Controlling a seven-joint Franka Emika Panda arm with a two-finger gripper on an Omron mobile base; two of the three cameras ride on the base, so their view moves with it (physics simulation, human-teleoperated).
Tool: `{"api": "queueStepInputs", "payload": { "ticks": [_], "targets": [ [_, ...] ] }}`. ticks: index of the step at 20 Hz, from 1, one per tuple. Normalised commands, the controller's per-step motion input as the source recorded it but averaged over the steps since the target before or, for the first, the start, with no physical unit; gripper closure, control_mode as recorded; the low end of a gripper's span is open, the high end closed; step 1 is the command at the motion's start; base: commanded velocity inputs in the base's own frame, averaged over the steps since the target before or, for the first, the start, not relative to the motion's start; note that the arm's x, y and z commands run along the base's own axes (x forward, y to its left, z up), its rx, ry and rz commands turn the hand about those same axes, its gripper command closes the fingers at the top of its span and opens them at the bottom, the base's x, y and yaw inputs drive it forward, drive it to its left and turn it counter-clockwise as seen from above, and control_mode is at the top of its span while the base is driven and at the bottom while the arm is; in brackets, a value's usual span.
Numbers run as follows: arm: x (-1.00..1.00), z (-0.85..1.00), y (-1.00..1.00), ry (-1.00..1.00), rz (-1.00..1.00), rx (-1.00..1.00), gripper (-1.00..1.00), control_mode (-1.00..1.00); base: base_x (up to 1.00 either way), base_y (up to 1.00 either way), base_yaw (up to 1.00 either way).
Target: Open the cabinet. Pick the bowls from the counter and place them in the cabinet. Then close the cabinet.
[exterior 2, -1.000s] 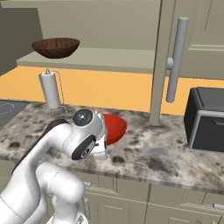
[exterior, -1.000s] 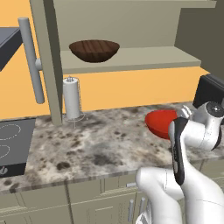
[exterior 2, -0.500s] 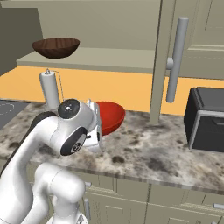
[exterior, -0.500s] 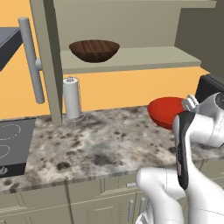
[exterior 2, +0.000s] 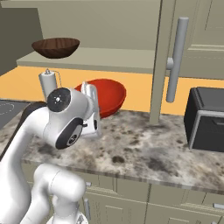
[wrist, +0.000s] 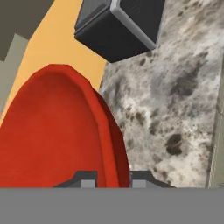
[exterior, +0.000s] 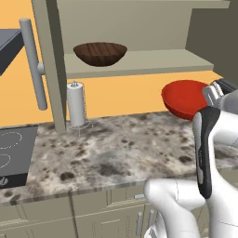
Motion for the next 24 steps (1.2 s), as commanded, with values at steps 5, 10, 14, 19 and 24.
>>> {"api": "queueStepInputs", "payload": {
  "ticks": [5, 10, 14, 19, 24],
  "targets": [
    [0.0, 0.43, 0.03, -0.15, -0.09, 0.01, 1.0, -1.0, 0.0, 0.0, 0.0],
    [0.08, 0.46, 0.15, -0.06, -0.04, 0.0, 1.0, -1.0, 0.0, 0.0, 0.0],
    [0.02, 0.46, 0.03, -0.1, 0.0, 0.0, 1.0, -1.0, 0.0, 0.0, 0.0],
    [0.0, 0.51, 0.0, -0.16, 0.0, 0.0, 1.0, -1.0, 0.0, 0.0, 0.0],
    [0.1, 0.4, 0.03, -0.13, 0.0, 0.0, 1.0, -1.0, 0.0, 0.0, 0.0]
  ]
}}
